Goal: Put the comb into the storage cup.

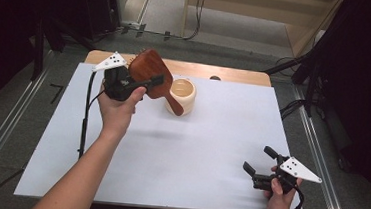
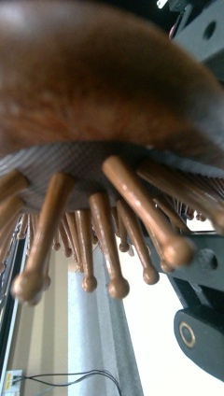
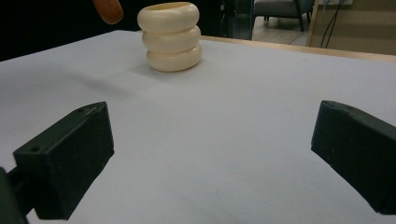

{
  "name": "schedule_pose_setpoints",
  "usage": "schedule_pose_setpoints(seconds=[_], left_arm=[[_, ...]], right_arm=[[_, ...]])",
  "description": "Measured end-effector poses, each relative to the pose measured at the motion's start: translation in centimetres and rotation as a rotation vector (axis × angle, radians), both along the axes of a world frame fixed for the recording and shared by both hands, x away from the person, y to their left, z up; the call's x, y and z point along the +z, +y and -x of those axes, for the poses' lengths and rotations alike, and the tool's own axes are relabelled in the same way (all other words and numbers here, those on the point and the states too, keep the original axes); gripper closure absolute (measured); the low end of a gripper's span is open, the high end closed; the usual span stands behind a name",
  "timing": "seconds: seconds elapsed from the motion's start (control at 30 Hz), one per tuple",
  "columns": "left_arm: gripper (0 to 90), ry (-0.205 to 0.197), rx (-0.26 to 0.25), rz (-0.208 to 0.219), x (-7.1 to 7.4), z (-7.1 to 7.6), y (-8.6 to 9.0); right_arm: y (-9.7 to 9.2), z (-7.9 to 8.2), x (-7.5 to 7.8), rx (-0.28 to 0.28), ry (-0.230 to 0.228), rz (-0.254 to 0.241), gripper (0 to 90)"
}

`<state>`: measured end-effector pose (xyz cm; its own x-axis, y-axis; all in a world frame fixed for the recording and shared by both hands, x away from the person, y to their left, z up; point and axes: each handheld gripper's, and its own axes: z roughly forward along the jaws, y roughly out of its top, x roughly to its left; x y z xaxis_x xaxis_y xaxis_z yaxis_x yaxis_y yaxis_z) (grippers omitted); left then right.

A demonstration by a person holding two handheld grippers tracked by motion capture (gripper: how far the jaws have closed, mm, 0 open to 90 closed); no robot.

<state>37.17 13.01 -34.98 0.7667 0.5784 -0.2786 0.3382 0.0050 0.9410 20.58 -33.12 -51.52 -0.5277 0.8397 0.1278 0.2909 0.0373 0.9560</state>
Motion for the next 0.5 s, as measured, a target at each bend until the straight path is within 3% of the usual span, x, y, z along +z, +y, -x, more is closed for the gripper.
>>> schedule_pose_setpoints(seconds=[0.5], left_arm=[[59.8, -0.013, 0.006, 0.007, 1.1, -1.1, -0.4]], right_arm=[[0.0, 0.0, 0.0, 0.003, -0.001, 0.0, 0.0]])
